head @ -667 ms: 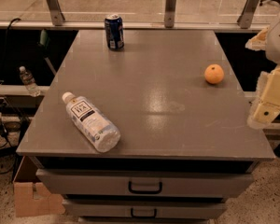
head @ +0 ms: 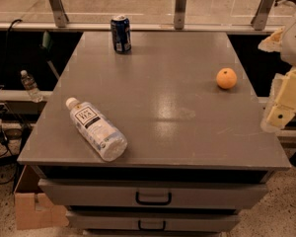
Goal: Move orange near pepsi can
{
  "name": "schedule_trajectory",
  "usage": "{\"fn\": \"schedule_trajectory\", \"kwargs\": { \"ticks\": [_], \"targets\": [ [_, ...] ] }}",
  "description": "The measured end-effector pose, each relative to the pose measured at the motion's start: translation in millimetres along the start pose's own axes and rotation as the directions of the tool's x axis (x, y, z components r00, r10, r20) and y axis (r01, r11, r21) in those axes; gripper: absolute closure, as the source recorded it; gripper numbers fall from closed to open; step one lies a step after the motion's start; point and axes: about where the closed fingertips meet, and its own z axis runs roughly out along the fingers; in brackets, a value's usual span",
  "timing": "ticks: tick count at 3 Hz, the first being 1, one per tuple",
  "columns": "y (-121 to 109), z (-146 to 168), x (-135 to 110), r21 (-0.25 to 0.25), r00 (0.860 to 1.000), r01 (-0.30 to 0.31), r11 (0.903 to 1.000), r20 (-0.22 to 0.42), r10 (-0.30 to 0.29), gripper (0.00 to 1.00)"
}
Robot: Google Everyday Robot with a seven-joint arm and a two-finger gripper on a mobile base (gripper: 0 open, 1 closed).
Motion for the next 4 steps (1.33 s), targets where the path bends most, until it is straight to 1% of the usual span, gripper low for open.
{"fn": "schedule_trajectory", "kwargs": {
  "ticks": [1, 2, 3, 4],
  "targets": [
    [-36, 19, 9, 0.014, 0.997, -0.008, 0.9999, 0.079, 0.006, 0.00],
    [-90, 58, 21, 0.015, 0.982, -0.031, 0.9994, 0.186, 0.028, 0.00],
    [-140, 106, 33, -0.007, 0.963, -0.073, 0.9973, 0.259, 0.072, 0.00],
    [-171, 147, 48, -0.044, 0.949, -0.129, 0.9906, 0.284, 0.136, 0.00]
  ]
}}
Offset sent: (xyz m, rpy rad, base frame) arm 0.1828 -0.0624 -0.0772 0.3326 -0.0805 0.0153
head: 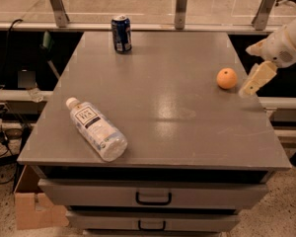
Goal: Move orange near pepsi can
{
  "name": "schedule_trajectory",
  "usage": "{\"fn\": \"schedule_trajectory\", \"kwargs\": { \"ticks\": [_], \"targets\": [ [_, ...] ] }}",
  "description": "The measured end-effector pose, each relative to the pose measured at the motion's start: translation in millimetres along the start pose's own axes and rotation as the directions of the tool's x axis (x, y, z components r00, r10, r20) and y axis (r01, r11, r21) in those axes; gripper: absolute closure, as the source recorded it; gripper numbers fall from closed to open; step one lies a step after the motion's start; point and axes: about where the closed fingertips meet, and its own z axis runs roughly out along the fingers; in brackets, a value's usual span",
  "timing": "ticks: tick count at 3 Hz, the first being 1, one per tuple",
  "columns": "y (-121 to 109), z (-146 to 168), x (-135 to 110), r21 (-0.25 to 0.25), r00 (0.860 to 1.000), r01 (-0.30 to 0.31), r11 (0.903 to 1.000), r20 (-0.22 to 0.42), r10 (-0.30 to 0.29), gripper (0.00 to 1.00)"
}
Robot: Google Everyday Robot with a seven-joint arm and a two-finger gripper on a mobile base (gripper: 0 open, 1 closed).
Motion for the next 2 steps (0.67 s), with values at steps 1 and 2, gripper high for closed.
{"fn": "schedule_trajectory", "kwargs": {
  "ticks": [1, 2],
  "targets": [
    [-12, 22, 15, -0.030, 0.998, -0.054, 0.9981, 0.007, 0.055, 0.00],
    [-13, 33, 22, -0.061, 0.995, -0.093, 0.9937, 0.011, 0.094, 0.00]
  ]
}}
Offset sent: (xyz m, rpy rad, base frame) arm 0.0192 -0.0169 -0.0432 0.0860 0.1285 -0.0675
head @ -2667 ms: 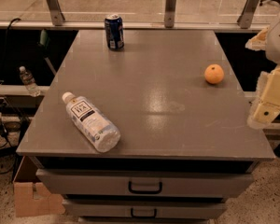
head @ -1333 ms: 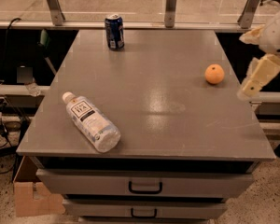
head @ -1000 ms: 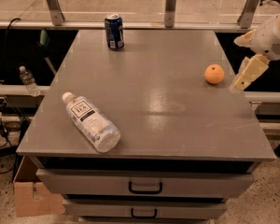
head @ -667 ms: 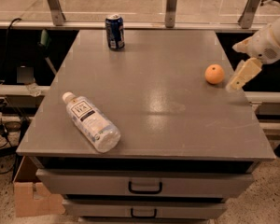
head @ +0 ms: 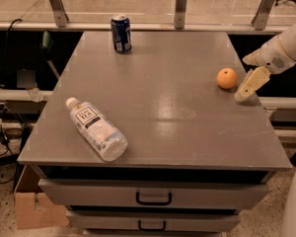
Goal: Move orange near pepsi can
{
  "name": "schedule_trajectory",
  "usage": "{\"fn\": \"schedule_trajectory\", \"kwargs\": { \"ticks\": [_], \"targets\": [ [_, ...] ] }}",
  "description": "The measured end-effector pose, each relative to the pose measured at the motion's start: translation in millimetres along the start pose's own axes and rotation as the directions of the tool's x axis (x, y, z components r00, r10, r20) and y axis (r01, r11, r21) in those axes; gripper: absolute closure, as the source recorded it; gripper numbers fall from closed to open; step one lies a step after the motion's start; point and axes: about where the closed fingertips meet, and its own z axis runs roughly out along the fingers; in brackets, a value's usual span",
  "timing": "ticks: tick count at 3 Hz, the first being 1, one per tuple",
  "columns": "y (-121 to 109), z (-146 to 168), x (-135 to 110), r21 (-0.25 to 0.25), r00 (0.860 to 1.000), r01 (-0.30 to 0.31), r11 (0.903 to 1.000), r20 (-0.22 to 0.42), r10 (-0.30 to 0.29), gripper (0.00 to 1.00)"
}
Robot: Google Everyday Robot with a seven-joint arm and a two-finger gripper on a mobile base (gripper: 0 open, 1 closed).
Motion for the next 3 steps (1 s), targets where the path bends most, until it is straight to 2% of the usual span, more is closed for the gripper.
{"fn": "schedule_trajectory", "kwargs": {
  "ticks": [2, 3],
  "targets": [
    [14, 0, -8, -0.057, 0.999, -0.008, 0.9983, 0.049, 0.010, 0.00],
    [21, -2, -14, -0.080, 0.998, 0.003, 0.9968, 0.067, 0.003, 0.17]
  ]
}}
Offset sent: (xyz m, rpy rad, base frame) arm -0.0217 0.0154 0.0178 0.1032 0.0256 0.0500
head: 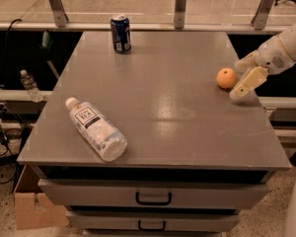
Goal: Move orange near pepsi can
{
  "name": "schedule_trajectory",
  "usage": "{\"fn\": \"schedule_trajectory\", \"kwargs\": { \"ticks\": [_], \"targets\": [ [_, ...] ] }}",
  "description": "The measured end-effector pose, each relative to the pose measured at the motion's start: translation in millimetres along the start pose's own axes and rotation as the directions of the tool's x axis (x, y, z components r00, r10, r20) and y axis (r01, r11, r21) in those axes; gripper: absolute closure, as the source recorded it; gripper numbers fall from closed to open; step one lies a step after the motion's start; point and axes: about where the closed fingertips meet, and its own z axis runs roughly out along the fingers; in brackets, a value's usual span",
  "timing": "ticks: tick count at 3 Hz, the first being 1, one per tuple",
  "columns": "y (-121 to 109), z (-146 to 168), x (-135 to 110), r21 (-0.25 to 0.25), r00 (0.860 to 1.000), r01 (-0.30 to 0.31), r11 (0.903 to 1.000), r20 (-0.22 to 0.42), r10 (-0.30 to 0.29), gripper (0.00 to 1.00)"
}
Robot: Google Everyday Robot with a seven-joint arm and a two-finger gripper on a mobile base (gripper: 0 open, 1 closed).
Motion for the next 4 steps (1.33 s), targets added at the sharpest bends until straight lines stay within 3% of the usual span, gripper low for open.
{"fn": "schedule_trajectory", "kwargs": {
  "ticks": [3, 4],
  "targets": [
    [36, 6, -38, -0.103, 0.996, 0.070, 0.9922, 0.057, -0.064, 0.87],
    [32, -11, -62, -0.087, 0.990, 0.096, 0.9915, 0.110, -0.086, 1.00]
  ]
}}
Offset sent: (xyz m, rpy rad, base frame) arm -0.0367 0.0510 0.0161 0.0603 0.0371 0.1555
